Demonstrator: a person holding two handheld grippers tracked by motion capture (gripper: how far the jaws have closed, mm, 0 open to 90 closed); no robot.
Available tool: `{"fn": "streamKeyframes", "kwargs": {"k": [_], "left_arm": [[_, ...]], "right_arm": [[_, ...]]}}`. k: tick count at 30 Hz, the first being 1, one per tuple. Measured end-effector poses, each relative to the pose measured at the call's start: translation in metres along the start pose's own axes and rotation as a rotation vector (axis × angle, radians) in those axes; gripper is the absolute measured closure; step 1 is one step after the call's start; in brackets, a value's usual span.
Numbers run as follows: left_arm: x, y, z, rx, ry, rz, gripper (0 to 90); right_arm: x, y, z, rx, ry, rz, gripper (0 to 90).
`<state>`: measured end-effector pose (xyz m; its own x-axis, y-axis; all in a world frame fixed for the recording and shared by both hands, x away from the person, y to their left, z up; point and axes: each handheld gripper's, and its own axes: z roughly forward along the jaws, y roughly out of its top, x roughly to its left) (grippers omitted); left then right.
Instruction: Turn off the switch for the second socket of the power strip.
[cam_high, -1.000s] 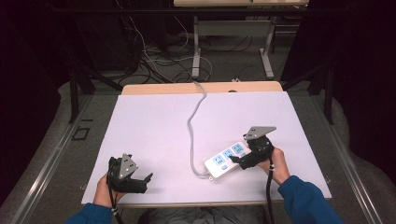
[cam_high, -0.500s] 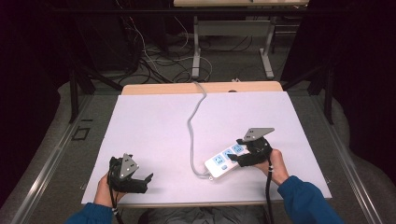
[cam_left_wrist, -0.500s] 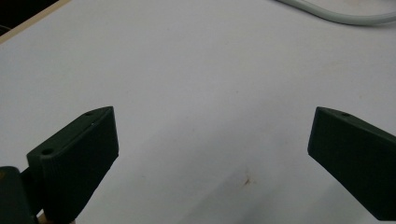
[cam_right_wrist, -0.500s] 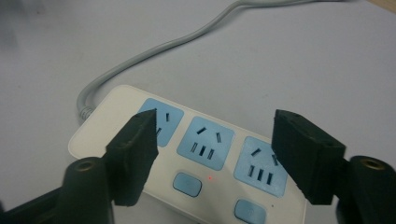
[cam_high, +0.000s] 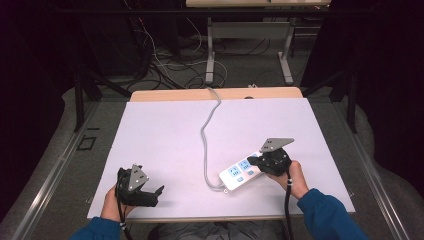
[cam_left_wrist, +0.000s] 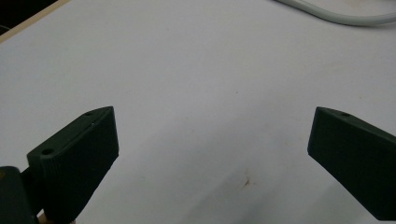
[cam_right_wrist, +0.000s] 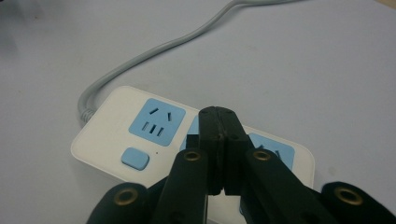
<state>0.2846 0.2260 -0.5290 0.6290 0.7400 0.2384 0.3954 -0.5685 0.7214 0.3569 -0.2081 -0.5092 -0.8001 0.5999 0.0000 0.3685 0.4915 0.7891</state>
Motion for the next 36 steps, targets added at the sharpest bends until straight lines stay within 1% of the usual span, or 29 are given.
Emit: {"fn": "streamKeyframes", "kwargs": {"k": [1, 4, 5, 6, 7, 8, 10, 11, 13, 14, 15, 16, 18, 19, 21, 23, 24, 25, 27, 28, 29, 30, 31, 33, 35, 36], "left_arm": [[0.000, 0.000, 0.000, 0.001, -0.004, -0.003, 1.8], [-0.001, 0.000, 0.000, 0.000, -0.003, -0.007, 1.8], [0.000, 0.000, 0.000, 0.000, -0.001, -0.003, 1.8], [-0.001, 0.000, 0.000, -0.004, -0.002, -0.008, 1.8], [-0.001, 0.000, 0.000, -0.006, 0.000, -0.009, 1.8], [-0.002, 0.000, 0.000, -0.009, 0.002, -0.008, 1.8], [-0.001, 0.000, 0.000, -0.007, 0.002, -0.006, 1.8], [-0.001, 0.000, 0.000, -0.007, 0.001, -0.007, 1.8], [-0.001, -0.001, 0.000, -0.003, 0.000, -0.006, 1.9], [-0.001, 0.000, 0.000, 0.002, 0.004, -0.006, 1.9], [-0.001, -0.001, 0.000, 0.003, 0.003, -0.006, 1.9], [-0.001, -0.001, 0.000, 0.005, 0.001, -0.004, 2.0], [-0.001, -0.001, 0.000, 0.000, 0.002, -0.009, 2.0], [-0.001, -0.001, 0.000, -0.001, 0.004, -0.009, 2.0], [-0.001, -0.001, 0.000, -0.001, 0.005, -0.007, 2.0], [-0.001, -0.001, 0.000, 0.000, 0.004, -0.008, 2.1], [-0.001, -0.001, 0.000, 0.002, 0.002, -0.007, 2.1], [-0.001, -0.001, 0.000, 0.003, -0.001, -0.002, 2.1], [-0.001, -0.001, 0.000, -0.001, -0.001, -0.004, 2.1], [-0.001, -0.001, 0.000, 0.005, -0.003, -0.002, 2.1], [-0.001, -0.001, 0.000, 0.003, -0.002, -0.001, 2.1], [-0.001, -0.001, 0.000, 0.000, 0.001, -0.003, 2.1], [-0.001, -0.001, 0.000, -0.003, 0.003, -0.007, 2.1], [-0.001, -0.001, 0.000, -0.002, 0.004, -0.005, 2.1], [-0.001, -0.001, 0.000, 0.001, 0.002, -0.001, 2.1], [-0.001, -0.001, 0.000, 0.005, -0.002, -0.002, 2.1]], "right_arm": [[0.000, 0.000, -0.001, 0.003, -0.001, 0.006, 90.0], [0.002, 0.000, 0.000, -0.021, 0.002, 0.000, 90.0], [0.003, 0.001, -0.002, 0.002, 0.006, -0.006, 90.0], [0.003, 0.001, -0.002, 0.002, 0.006, -0.006, 90.0], [0.005, 0.001, -0.001, 0.002, 0.010, -0.021, 90.0], [0.005, 0.001, -0.001, 0.002, 0.010, -0.021, 90.0], [0.007, 0.001, -0.001, 0.007, 0.009, -0.042, 90.0], [0.008, 0.001, -0.001, 0.028, 0.018, -0.055, 90.0], [0.009, 0.000, 0.001, 0.027, 0.006, -0.079, 90.0], [0.010, 0.000, 0.001, 0.041, 0.010, -0.095, 90.0], [0.011, 0.000, 0.002, 0.042, 0.004, -0.094, 90.0], [0.012, -0.001, 0.003, 0.068, 0.012, -0.108, 90.0], [0.013, -0.001, 0.004, 0.072, 0.017, -0.108, 90.0], [0.014, -0.001, 0.006, 0.087, 0.008, -0.106, 90.0], [0.015, -0.002, 0.007, 0.085, -0.001, -0.105, 90.0], [0.015, -0.002, 0.008, 0.116, 0.008, -0.093, 90.0], [0.015, -0.002, 0.008, 0.121, 0.004, -0.093, 90.0], [0.016, -0.002, 0.009, 0.125, -0.008, -0.086, 90.0], [0.016, -0.003, 0.011, 0.132, 0.004, -0.087, 90.0], [0.016, -0.003, 0.012, 0.136, -0.005, -0.082, 90.0], [0.016, -0.003, 0.012, 0.143, 0.004, -0.083, 90.0], [0.016, -0.004, 0.013, 0.139, -0.008, -0.080, 90.0], [0.016, -0.003, 0.013, 0.152, -0.012, -0.082, 90.0], [0.016, -0.004, 0.014, 0.154, -0.006, -0.083, 90.0], [0.016, -0.005, 0.014, 0.170, -0.012, -0.081, 90.0], [0.015, -0.005, 0.016, 0.177, -0.012, -0.088, 90.0]]}}
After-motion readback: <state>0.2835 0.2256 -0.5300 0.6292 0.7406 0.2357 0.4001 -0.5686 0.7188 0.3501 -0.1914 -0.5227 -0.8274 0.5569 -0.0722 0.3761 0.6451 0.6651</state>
